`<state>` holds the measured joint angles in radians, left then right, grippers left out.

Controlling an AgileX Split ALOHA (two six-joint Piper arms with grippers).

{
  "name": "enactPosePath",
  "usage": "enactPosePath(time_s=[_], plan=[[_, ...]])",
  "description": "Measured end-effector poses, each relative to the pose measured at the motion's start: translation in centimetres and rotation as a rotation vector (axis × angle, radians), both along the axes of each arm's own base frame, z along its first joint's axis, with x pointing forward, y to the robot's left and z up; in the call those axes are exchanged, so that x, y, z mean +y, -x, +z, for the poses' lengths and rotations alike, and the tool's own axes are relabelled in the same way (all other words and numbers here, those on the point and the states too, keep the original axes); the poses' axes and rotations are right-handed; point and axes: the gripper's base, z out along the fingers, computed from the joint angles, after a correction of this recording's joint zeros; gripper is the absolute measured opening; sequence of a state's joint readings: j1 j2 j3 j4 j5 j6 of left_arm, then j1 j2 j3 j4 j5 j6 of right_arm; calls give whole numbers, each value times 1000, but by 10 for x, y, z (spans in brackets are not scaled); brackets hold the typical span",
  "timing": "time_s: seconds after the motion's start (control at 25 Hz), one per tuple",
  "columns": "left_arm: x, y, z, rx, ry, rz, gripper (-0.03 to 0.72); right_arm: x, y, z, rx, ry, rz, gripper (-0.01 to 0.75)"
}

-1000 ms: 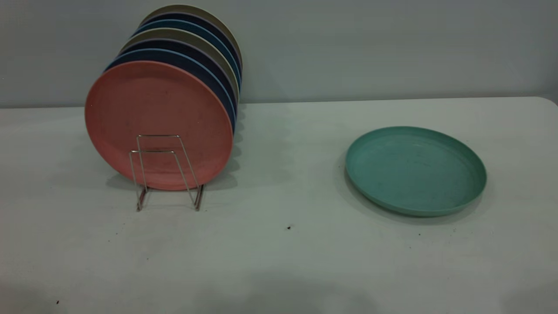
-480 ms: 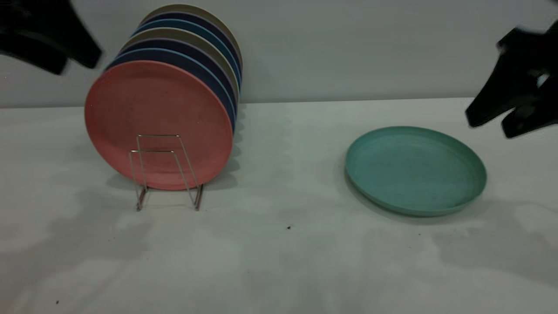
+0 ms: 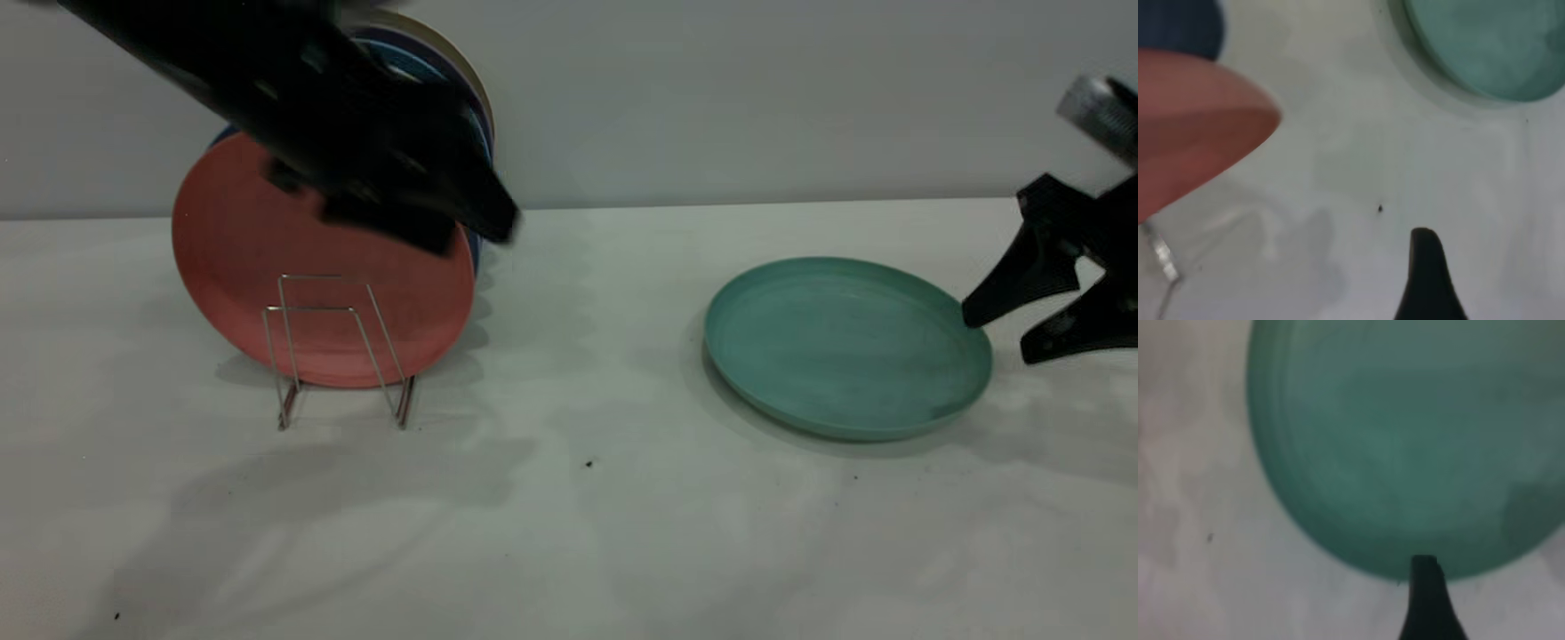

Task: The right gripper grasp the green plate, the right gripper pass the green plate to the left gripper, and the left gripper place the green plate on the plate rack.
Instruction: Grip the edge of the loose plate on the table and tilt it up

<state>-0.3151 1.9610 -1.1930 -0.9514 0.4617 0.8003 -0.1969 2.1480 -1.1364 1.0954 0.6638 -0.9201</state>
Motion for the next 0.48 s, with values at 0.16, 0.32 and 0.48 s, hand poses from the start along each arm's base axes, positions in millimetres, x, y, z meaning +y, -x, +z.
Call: enactPosePath(time_s=[0.16, 0.32, 0.48], plan=[[-18, 1, -27, 14, -7, -25, 538, -15, -9, -24, 17, -31, -44, 529], [-21, 2, -33, 18, -11, -38, 538, -19, -18, -41, 21, -40, -37, 529], [-21, 2, -33, 17, -8, -38, 538, -20, -25, -53, 21, -55, -29, 529]])
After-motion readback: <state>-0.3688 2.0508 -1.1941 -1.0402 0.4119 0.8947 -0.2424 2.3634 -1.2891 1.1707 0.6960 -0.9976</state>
